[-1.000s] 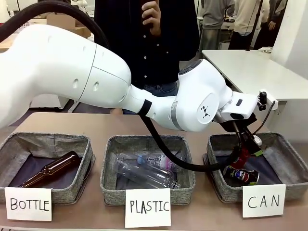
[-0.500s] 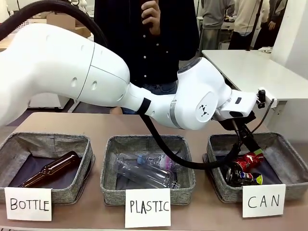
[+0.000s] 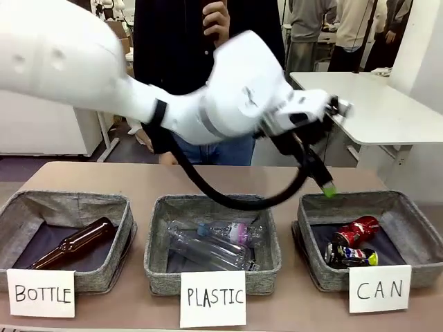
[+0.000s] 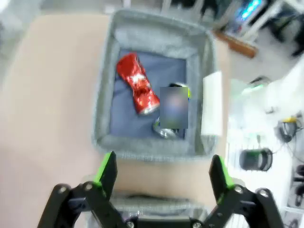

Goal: Sort the can waste into the basket.
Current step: Pick up the can waste from the table and place it in the right Fabric basket.

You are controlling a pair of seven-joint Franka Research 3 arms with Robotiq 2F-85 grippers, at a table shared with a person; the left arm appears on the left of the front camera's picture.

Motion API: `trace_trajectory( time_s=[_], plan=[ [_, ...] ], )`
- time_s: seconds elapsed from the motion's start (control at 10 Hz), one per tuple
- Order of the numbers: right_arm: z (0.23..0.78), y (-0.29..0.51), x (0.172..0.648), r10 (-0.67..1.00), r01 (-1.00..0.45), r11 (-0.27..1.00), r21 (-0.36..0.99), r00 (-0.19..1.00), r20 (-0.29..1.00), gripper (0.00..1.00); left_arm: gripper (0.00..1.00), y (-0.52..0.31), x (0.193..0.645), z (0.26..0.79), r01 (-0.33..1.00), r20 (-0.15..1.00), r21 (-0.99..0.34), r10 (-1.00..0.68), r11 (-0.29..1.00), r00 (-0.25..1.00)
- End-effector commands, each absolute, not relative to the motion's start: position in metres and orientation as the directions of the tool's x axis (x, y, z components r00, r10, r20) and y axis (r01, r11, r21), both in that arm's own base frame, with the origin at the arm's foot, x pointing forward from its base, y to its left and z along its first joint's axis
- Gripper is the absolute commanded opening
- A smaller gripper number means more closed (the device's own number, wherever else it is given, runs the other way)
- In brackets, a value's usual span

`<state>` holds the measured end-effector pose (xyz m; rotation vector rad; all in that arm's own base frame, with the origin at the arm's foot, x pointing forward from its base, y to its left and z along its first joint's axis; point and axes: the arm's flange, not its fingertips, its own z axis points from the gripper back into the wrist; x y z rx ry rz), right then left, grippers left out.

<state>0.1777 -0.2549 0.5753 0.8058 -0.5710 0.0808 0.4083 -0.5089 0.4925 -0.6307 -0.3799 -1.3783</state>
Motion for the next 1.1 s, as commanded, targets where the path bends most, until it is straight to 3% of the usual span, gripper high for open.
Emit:
trace_trajectory(
  time_s=[0.0, 0.3, 0.5, 0.6, 0.7, 0.8, 1.0],
  plan=[
    [0.585, -0.188, 0.221, 0.01, -0.428, 0.625, 0.652, 0.84, 0.542, 1.0, 1.0, -0.366, 0.389, 0.532, 0.955, 0.659, -0.199, -0.692, 0.219, 0.295],
    [0.592, -0.068, 0.282, 0.164, -0.545, 0.464, 0.699, 0.828, 0.537, 1.0, 1.0, -0.238, 0.374, 0.536, 0.849, 0.73, -0.239, -0.489, 0.471, 0.477],
    [0.576, 0.008, 0.316, 0.182, -0.553, 0.291, 0.781, 0.833, 0.522, 1.0, 1.0, -0.15, 0.366, 0.54, 0.743, 0.75, -0.391, -0.28, 0.543, 0.599],
    [0.568, 0.035, 0.328, 0.187, -0.519, 0.177, 0.836, 0.852, 0.489, 1.0, 1.0, -0.116, 0.361, 0.538, 0.71, 0.724, -0.473, -0.228, 0.522, 0.65],
    [0.559, 0.055, 0.335, 0.189, -0.514, 0.168, 0.841, 0.854, 0.484, 1.0, 1.0, -0.087, 0.358, 0.53, 0.654, 0.666, -0.557, -0.194, 0.512, 0.72],
    [0.548, 0.072, 0.342, 0.138, -0.492, 0.169, 0.854, 0.87, 0.474, 1.0, 1.0, -0.063, 0.358, 0.522, 0.615, 0.594, -0.694, -0.186, 0.374, 0.783],
    [0.524, 0.088, 0.347, 0.077, -0.431, 0.312, 0.847, 0.9, 0.43, 1.0, 1.0, -0.033, 0.363, 0.508, 0.421, 0.424, -0.875, -0.042, 0.239, 0.905]
  ],
)
